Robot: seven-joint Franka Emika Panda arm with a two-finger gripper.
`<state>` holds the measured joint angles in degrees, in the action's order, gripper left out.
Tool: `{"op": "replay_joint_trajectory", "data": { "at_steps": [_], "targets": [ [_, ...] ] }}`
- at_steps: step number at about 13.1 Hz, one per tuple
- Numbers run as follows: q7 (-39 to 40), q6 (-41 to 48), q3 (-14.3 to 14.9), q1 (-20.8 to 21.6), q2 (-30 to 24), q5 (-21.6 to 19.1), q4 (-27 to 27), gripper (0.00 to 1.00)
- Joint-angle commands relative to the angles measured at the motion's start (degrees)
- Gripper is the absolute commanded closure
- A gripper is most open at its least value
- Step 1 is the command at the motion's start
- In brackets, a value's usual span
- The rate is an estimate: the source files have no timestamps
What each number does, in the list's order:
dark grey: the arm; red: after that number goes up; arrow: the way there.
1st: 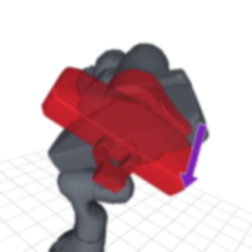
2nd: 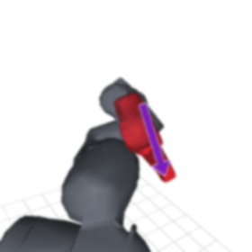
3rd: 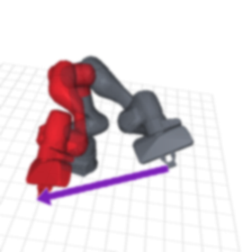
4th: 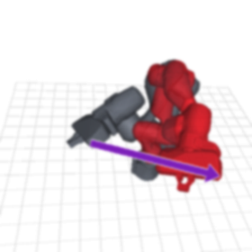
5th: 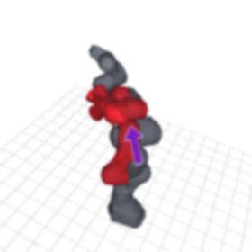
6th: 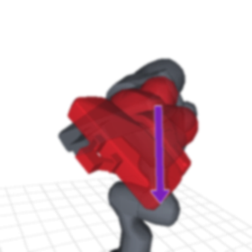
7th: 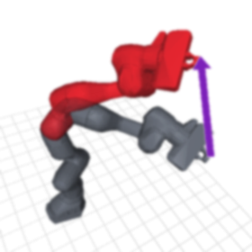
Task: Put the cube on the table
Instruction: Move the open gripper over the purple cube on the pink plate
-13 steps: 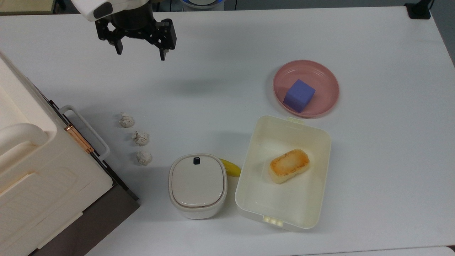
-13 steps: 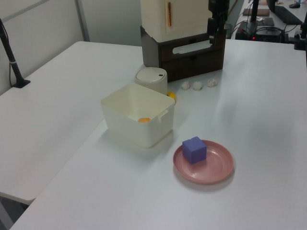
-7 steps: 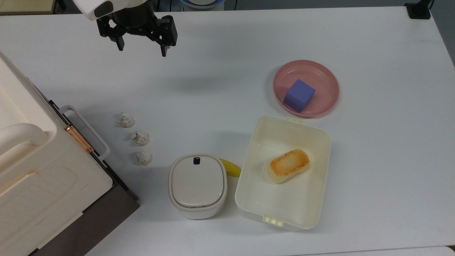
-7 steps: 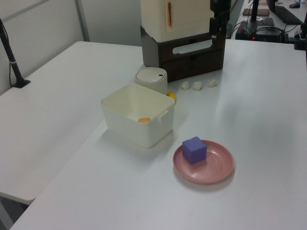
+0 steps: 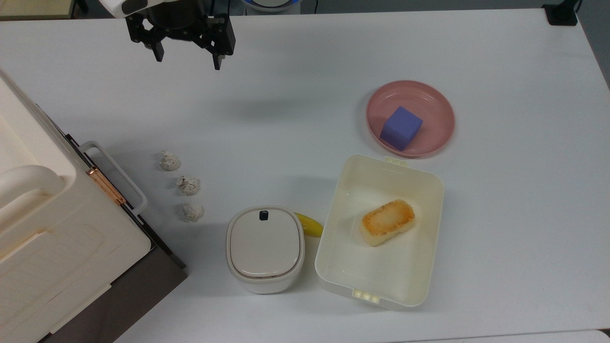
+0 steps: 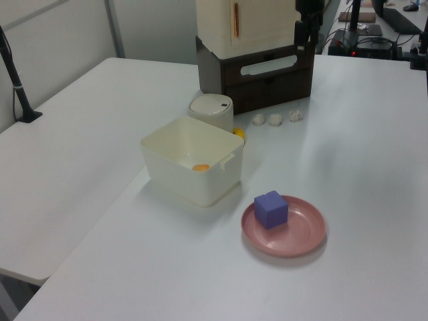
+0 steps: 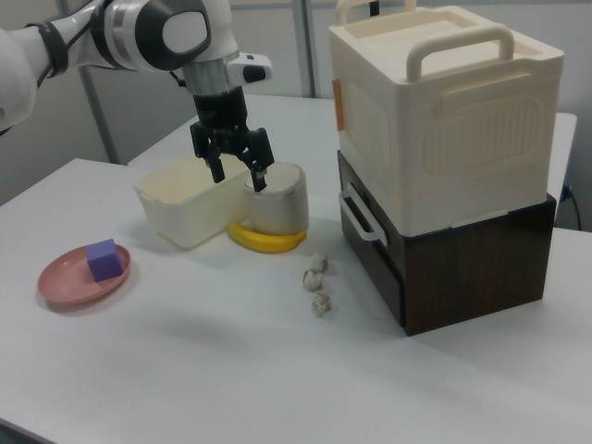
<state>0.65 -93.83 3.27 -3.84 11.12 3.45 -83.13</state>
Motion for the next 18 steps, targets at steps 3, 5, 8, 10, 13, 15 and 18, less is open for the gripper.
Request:
{"op": "replay_joint_trajectory", "data": {
  "at_steps": [3,5,8,10,13,15,18],
  "targets": [
    [0.58,0.32,0.24,0.76,-4.87,-1.25,-5.63,0.0],
    [0.4,-0.65,0.15,0.85,-5.41,-1.77,-6.69,0.0],
    [0.4,-0.39,0.42,4.96,-6.28,-3.53,-8.88,0.0],
    [0.4,-0.47,2.16,8.82,-6.64,-4.06,-9.94,0.0],
    [0.84,-0.74,4.46,13.76,-5.85,-5.64,-10.21,0.0],
    [1.19,-0.91,5.25,17.61,-4.19,-5.82,-10.82,0.0],
    [1.11,-4.67,7.44,24.29,-2.69,-6.26,-12.39,0.0]
  ]
}}
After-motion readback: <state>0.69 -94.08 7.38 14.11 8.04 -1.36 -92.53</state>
